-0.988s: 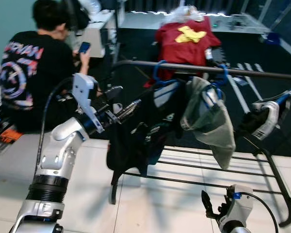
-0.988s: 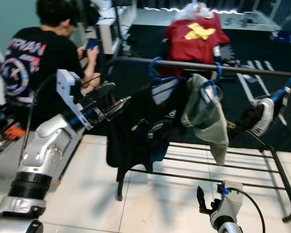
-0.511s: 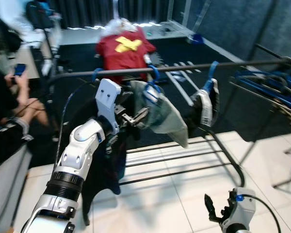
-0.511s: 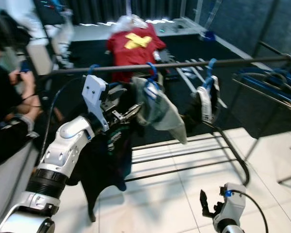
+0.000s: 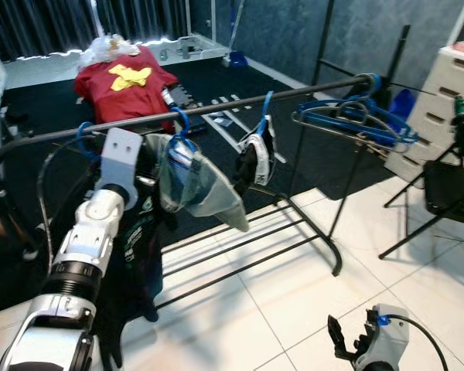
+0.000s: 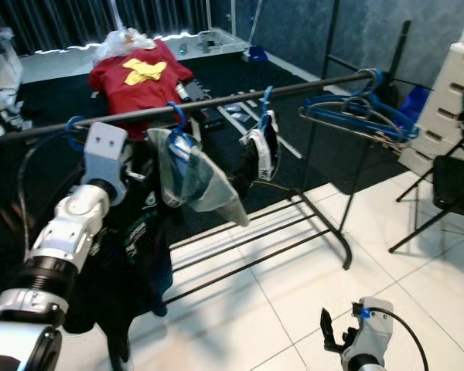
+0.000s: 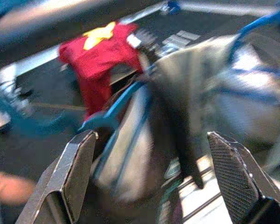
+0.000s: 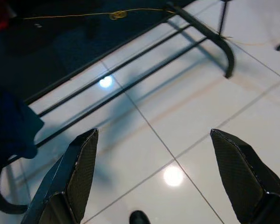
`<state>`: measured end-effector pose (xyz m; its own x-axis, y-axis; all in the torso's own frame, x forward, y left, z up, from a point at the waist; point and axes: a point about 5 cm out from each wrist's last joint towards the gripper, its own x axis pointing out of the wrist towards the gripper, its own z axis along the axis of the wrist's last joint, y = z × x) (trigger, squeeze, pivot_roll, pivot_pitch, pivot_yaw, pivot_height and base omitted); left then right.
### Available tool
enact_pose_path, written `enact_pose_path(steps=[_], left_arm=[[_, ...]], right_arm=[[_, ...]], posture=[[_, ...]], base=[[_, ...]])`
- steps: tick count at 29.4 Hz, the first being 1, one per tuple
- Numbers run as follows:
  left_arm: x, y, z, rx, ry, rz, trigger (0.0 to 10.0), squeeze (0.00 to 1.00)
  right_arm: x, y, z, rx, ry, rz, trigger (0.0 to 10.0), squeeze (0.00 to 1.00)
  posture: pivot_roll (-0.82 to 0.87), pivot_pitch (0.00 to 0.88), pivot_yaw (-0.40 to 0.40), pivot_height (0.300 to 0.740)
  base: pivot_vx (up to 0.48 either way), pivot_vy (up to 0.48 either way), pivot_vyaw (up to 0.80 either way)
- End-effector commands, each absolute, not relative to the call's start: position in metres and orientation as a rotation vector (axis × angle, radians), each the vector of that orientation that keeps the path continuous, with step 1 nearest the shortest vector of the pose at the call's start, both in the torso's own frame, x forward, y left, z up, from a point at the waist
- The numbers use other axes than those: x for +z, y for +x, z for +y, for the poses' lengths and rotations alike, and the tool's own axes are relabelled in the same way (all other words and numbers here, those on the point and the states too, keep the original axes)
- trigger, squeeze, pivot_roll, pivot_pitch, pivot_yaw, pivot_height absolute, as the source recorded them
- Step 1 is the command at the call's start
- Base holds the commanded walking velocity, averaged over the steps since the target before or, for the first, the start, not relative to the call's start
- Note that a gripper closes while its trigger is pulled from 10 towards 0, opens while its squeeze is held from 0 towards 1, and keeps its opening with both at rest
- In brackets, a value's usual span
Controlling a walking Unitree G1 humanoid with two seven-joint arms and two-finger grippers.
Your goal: Hang hanger
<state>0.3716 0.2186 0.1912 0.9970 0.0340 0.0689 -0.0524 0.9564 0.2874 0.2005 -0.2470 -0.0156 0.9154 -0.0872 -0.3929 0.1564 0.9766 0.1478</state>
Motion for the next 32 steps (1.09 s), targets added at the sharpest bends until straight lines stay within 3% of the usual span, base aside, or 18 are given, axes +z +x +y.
enact_pose_path(steps=[1,5,6,11,16,27,32], left_arm=[[0.188,0.369,0.228,0.067,0.315,-0.047,10.0,0.0],[0.187,0.367,0.237,0.08,0.334,-0.039,10.0,0.0],[0.184,0.355,0.275,0.171,0.393,-0.003,10.0,0.18],[0.184,0.347,0.293,0.233,0.403,0.004,10.0,0.18],[0.187,0.345,0.292,0.222,0.348,-0.039,10.0,0.17],[0.19,0.329,0.273,-0.229,0.257,-0.066,10.0,0.07],[0.198,0.328,0.292,-0.149,0.333,-0.061,10.0,0.06]], right_arm=[[-0.016,0.199,-0.248,-0.131,0.177,0.391,10.0,0.0],[-0.015,0.199,-0.248,-0.131,0.177,0.39,10.0,0.0],[-0.014,0.198,-0.248,-0.131,0.176,0.387,10.0,0.0],[-0.014,0.198,-0.249,-0.13,0.175,0.386,10.0,0.0],[-0.013,0.196,-0.25,-0.129,0.175,0.386,10.0,0.0],[-0.012,0.196,-0.25,-0.126,0.175,0.385,10.0,0.0],[-0.012,0.196,-0.25,-0.123,0.174,0.385,10.0,0.0]], posture=[[-0.07,0.054,0.019,0.74],[-0.07,0.058,0.019,0.74],[-0.06,0.067,0.014,0.74],[-0.06,0.07,0.01,0.74],[-0.07,0.076,0.009,0.74],[-0.06,0.083,0.004,0.74],[-0.06,0.083,0.002,0.74]], base=[[0.0,0.0,0.0],[0.0,0.0,0.0],[0.0,0.0,0.0],[0.0,0.0,0.0],[0.0,0.0,0.0],[0.0,0.0,0.0],[0.0,0.0,0.0]])
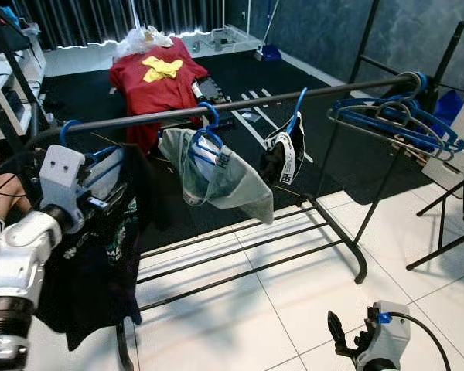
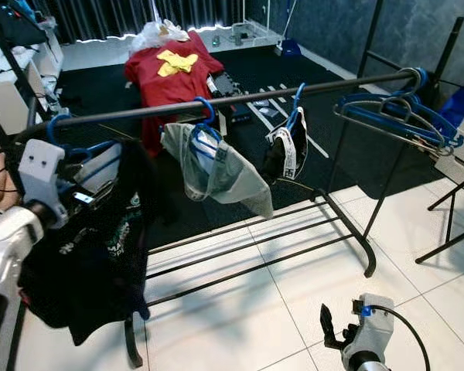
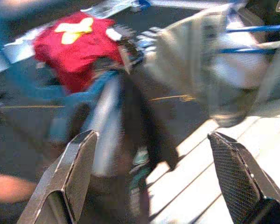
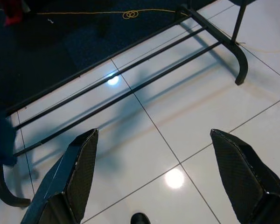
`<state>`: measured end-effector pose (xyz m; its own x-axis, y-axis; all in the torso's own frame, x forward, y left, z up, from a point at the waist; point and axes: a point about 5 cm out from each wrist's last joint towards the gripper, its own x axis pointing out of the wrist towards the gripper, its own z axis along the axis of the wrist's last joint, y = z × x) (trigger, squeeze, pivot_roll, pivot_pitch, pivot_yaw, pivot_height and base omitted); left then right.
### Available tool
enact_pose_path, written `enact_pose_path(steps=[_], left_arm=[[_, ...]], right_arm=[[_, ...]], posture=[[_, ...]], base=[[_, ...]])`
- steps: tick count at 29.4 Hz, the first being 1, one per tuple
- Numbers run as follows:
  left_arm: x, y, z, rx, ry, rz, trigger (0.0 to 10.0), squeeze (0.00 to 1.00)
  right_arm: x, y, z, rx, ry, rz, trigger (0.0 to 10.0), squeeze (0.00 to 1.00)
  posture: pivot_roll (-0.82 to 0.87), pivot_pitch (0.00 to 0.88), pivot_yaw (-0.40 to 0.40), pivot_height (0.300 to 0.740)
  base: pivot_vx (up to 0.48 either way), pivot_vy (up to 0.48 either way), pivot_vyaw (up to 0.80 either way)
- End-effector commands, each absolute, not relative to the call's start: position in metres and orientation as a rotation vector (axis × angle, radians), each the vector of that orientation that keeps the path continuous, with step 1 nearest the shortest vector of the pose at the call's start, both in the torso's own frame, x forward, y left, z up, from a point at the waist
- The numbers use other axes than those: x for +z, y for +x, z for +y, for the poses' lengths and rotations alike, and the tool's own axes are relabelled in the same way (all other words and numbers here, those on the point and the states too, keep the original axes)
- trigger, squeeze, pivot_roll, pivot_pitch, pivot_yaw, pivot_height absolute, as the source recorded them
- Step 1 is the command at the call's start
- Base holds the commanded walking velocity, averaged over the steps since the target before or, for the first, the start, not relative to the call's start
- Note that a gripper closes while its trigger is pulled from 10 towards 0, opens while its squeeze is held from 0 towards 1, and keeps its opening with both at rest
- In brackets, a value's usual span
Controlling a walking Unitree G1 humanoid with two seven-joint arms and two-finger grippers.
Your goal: Hang hanger
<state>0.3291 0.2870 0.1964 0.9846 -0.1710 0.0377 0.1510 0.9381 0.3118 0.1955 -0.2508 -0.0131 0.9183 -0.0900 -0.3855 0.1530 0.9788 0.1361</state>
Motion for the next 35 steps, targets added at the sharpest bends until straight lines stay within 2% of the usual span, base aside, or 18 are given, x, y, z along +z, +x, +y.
enact_pose_path(steps=[1,2,4,6,9,14,19,22,24,26,35], left_arm=[[0.199,0.33,0.299,-0.102,0.357,-0.057,10.0,0.05],[0.201,0.331,0.306,-0.037,0.375,-0.06,10.0,0.01],[0.201,0.331,0.31,0.001,0.385,-0.063,10.0,0.01],[0.205,0.331,0.319,0.123,0.386,-0.076,10.0,0.0],[0.205,0.33,0.324,0.176,0.379,-0.067,10.0,0.0],[0.197,0.327,0.326,0.175,0.391,-0.012,10.0,0.0],[0.187,0.33,0.317,0.132,0.42,0.031,10.0,0.0],[0.17,0.337,0.295,0.046,0.508,0.101,10.0,0.0],[0.17,0.337,0.295,0.046,0.508,0.101,10.0,0.0],[0.163,0.339,0.291,0.065,0.6,0.146,10.0,0.0],[0.158,0.342,0.28,0.071,0.572,0.158,10.0,0.0]], right_arm=[[-0.012,0.196,-0.25,-0.123,0.174,0.385,10.0,0.0],[-0.011,0.196,-0.25,-0.122,0.174,0.384,10.0,0.0],[-0.011,0.196,-0.25,-0.122,0.175,0.384,10.0,0.0],[-0.011,0.196,-0.249,-0.123,0.175,0.383,10.0,0.0],[-0.011,0.195,-0.249,-0.124,0.175,0.382,10.0,0.0],[-0.011,0.195,-0.249,-0.123,0.176,0.381,10.0,0.0],[-0.011,0.195,-0.248,-0.123,0.176,0.38,10.0,0.0],[-0.01,0.195,-0.248,-0.124,0.177,0.381,10.0,0.0],[-0.01,0.195,-0.248,-0.124,0.177,0.381,10.0,0.0],[-0.011,0.195,-0.248,-0.125,0.177,0.381,10.0,0.0],[-0.011,0.195,-0.247,-0.124,0.179,0.382,10.0,0.0]], posture=[[-0.05,0.082,0.002,0.74],[-0.05,0.082,0.003,0.74],[-0.05,0.082,0.003,0.74],[-0.06,0.083,0.005,0.74],[-0.06,0.084,0.005,0.74],[-0.06,0.085,0.006,0.74],[-0.06,0.086,0.007,0.74],[-0.06,0.084,0.008,0.74],[-0.06,0.084,0.008,0.74],[-0.06,0.081,0.011,0.74],[-0.06,0.075,0.014,0.74]], base=[[0.0,0.0,0.0],[0.0,0.0,0.0],[0.0,0.0,0.0],[0.0,0.0,0.0],[0.0,0.0,0.0],[0.0,0.0,0.0],[0.0,0.0,0.0],[0.0,0.0,0.0],[0.0,0.0,0.0],[0.0,0.0,0.0],[0.0,0.0,0.0]])
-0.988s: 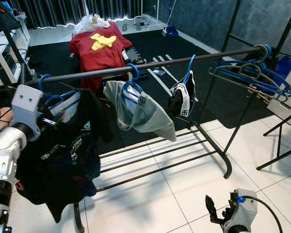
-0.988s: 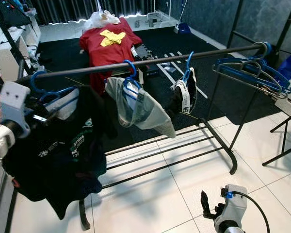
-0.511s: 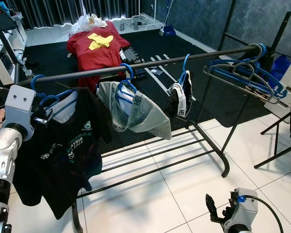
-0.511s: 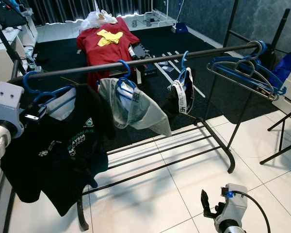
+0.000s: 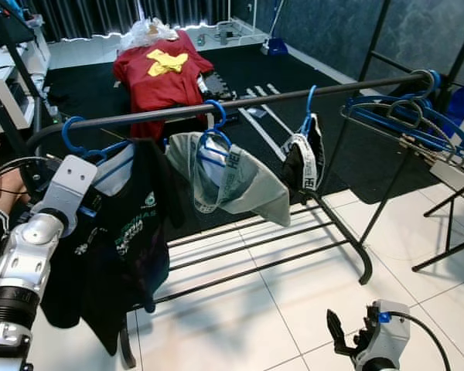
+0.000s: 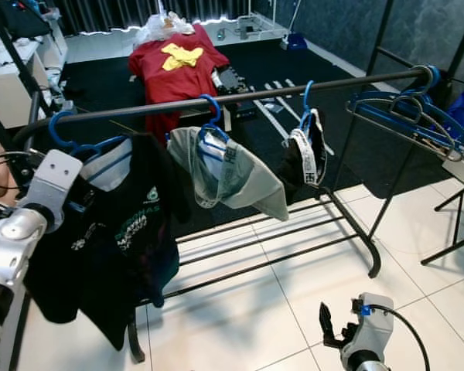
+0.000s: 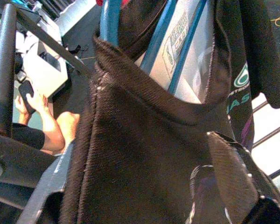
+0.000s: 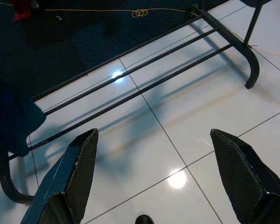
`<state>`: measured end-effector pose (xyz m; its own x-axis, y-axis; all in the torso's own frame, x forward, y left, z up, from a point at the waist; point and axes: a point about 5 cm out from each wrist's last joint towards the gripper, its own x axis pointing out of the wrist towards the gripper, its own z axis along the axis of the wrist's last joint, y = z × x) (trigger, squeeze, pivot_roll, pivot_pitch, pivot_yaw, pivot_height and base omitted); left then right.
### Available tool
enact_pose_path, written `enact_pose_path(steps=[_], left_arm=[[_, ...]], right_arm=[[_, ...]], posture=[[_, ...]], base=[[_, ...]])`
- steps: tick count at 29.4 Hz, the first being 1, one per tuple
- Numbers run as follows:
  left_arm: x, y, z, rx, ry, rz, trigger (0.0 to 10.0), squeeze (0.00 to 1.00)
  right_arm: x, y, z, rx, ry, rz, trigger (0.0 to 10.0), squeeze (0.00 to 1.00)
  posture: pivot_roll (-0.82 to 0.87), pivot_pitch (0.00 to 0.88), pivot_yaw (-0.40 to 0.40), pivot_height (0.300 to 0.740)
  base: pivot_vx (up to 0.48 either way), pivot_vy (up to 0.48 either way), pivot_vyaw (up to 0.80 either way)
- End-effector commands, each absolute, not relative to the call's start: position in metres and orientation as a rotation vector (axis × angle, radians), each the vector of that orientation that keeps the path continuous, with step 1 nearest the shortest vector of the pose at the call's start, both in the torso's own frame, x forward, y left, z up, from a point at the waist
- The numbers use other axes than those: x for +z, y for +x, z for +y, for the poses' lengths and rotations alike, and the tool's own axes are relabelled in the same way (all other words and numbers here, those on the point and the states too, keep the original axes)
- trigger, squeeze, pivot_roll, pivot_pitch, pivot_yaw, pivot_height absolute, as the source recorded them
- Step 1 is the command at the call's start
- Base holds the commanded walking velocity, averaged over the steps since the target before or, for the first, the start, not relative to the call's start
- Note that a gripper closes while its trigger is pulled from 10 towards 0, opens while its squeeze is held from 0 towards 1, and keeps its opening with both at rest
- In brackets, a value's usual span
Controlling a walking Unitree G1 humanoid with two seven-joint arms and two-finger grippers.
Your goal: Hang hanger
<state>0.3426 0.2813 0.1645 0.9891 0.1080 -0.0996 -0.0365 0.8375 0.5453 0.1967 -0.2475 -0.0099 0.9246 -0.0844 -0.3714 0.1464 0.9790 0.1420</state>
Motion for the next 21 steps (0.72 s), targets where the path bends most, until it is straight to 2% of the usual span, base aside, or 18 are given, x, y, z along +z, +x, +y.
enact_pose_path(steps=[1,2,14,18,21], left_arm=[[0.157,0.342,0.277,0.062,0.563,0.155,4.4,0.0],[0.158,0.343,0.275,0.056,0.551,0.153,0.0,0.0],[0.162,0.344,0.273,0.046,0.502,0.142,0.0,0.0],[0.163,0.344,0.269,0.002,0.419,0.123,0.0,0.0],[0.182,0.343,0.262,-0.137,0.288,0.024,0.0,0.0]], right_arm=[[-0.011,0.195,-0.247,-0.124,0.179,0.382,10.0,0.0],[-0.012,0.195,-0.247,-0.124,0.18,0.383,10.0,0.0],[-0.012,0.195,-0.247,-0.129,0.182,0.383,10.0,0.0],[-0.012,0.195,-0.247,-0.129,0.183,0.383,10.0,0.0],[-0.012,0.195,-0.247,-0.128,0.183,0.384,10.0,0.0]], posture=[[-0.06,0.075,0.014,0.74],[-0.06,0.073,0.014,0.74],[-0.06,0.076,0.016,0.74],[-0.06,0.077,0.014,0.74],[-0.06,0.078,0.01,0.74]], base=[[0.0,0.0,0.0],[0.0,0.0,0.0],[0.0,0.0,0.0],[0.0,0.0,0.0],[0.0,0.0,0.0]])
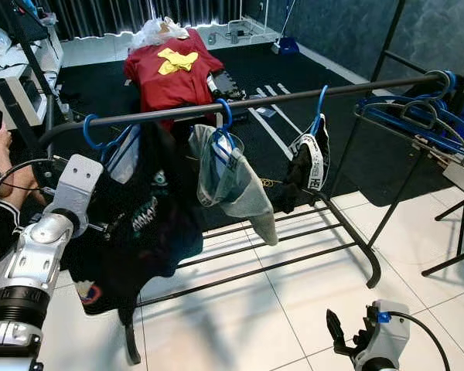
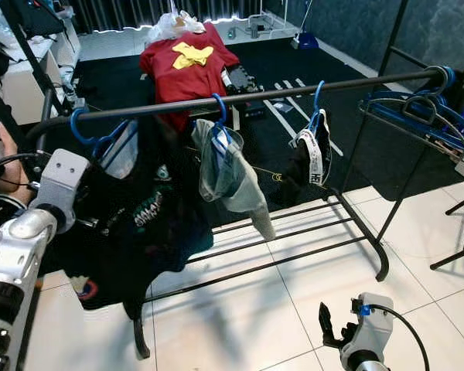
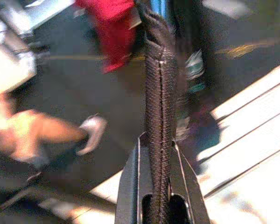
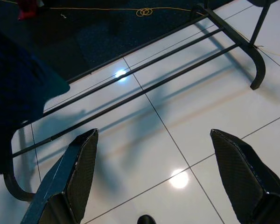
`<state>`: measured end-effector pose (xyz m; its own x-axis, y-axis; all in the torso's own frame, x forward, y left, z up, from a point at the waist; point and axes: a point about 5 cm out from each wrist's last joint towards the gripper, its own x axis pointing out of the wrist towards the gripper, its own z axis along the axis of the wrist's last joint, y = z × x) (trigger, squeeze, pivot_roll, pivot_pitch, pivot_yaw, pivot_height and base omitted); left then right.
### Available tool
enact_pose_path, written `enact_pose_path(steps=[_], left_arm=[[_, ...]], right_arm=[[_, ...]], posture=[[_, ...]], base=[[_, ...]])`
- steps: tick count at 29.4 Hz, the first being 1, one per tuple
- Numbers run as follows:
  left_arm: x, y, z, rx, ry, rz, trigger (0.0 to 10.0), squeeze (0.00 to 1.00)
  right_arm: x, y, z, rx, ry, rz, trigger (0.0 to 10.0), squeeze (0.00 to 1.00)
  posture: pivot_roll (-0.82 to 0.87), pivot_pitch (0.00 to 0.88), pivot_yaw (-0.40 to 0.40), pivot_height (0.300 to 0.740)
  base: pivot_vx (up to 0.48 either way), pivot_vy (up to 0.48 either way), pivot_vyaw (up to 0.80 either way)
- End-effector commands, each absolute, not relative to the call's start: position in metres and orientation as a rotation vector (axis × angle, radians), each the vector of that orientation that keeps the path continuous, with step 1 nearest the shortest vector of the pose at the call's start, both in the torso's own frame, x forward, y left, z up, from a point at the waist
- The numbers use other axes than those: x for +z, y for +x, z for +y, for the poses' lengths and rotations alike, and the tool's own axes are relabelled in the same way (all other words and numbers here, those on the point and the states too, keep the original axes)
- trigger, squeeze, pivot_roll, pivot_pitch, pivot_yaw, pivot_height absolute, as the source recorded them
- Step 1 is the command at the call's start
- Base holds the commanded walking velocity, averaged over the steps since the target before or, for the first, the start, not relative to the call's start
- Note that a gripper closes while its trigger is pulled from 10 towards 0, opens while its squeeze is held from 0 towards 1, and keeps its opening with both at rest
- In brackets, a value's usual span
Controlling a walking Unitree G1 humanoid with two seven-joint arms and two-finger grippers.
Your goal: Hang hanger
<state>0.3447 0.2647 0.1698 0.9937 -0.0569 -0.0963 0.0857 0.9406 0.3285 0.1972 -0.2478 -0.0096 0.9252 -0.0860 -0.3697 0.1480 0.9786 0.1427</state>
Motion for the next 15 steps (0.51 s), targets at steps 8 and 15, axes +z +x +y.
enact_pose_path(steps=[8,15], left_arm=[[0.189,0.329,0.298,-0.143,0.342,0.032,0.0,0.0],[0.187,0.316,0.301,-0.233,0.343,0.027,0.0,0.0]], right_arm=[[-0.012,0.196,-0.248,-0.129,0.182,0.383,10.0,0.0],[-0.012,0.197,-0.248,-0.127,0.182,0.385,10.0,0.0]], posture=[[-0.06,0.081,0.014,0.74],[-0.05,0.08,0.007,0.74]], base=[[0.0,0.0,0.0],[0.0,0.0,0.0]])
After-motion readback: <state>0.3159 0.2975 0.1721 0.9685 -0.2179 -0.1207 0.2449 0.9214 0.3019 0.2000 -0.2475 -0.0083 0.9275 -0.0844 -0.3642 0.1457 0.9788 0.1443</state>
